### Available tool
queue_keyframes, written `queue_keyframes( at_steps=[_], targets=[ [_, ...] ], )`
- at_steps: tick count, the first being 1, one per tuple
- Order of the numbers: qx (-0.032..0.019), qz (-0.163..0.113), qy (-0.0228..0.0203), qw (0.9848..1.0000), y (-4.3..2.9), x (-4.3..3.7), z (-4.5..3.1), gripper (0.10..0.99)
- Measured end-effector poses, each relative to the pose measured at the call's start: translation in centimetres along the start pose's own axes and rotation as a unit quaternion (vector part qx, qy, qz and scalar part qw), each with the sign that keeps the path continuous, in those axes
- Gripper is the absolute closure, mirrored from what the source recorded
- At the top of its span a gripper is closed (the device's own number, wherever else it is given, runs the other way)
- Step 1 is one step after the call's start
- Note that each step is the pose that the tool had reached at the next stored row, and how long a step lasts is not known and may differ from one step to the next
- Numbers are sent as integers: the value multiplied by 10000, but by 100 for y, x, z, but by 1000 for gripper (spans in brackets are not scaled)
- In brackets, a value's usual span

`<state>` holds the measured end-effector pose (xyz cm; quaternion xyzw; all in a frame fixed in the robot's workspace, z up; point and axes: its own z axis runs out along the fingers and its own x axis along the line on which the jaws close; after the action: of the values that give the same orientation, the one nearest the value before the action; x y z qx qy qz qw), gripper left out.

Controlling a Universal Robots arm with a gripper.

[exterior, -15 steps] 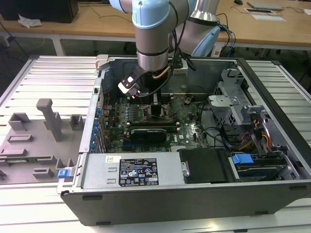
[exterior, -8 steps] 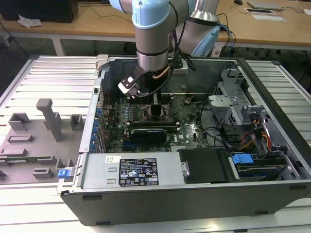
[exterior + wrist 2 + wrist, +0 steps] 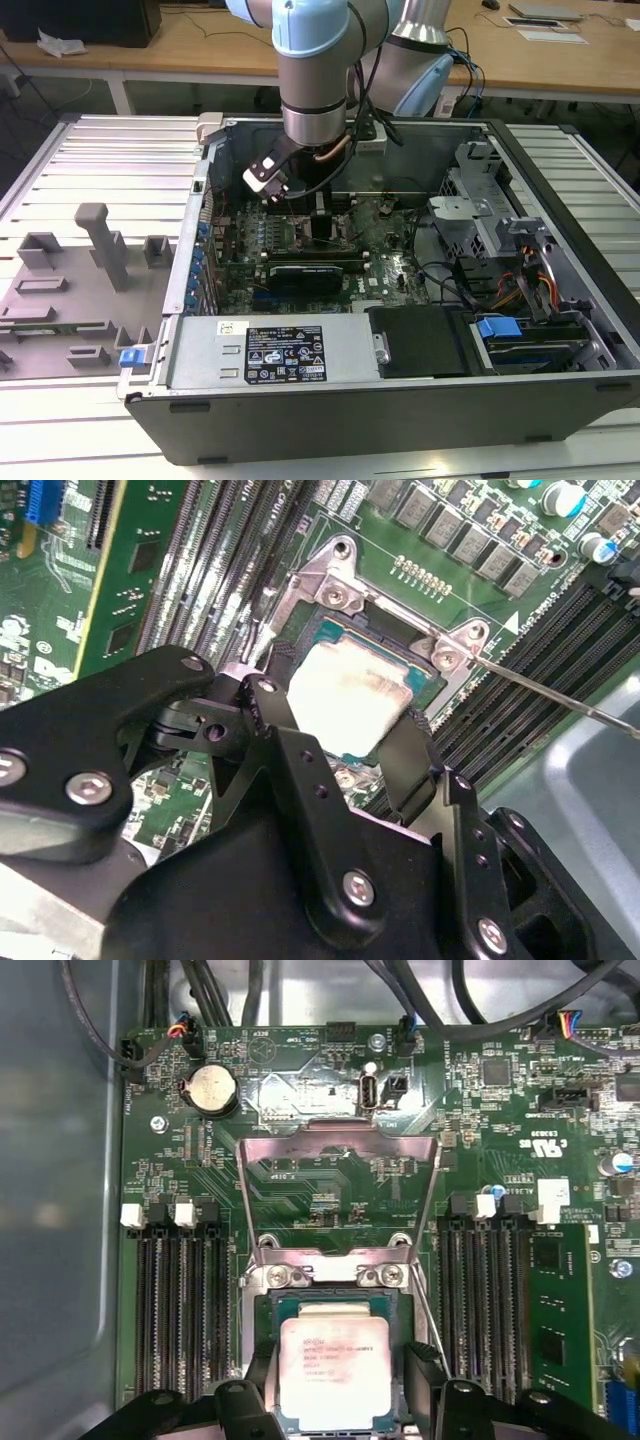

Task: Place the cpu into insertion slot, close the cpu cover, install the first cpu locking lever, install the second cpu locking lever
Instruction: 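Place the cpu into insertion slot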

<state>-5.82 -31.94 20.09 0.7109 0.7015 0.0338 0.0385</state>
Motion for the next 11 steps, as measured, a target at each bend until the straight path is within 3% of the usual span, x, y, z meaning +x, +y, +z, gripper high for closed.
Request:
queue_keyframes(
  at_steps=[3, 6, 9, 11],
  targets=[
    [0, -2, -14, 10000, 2, 0, -13, 471],
    [0, -1, -14, 10000, 10, 0, -98, 471],
    [0, -2, -13, 10000, 11, 0, -105, 471],
    [0, -2, -13, 10000, 11, 0, -110, 616]
  ],
)
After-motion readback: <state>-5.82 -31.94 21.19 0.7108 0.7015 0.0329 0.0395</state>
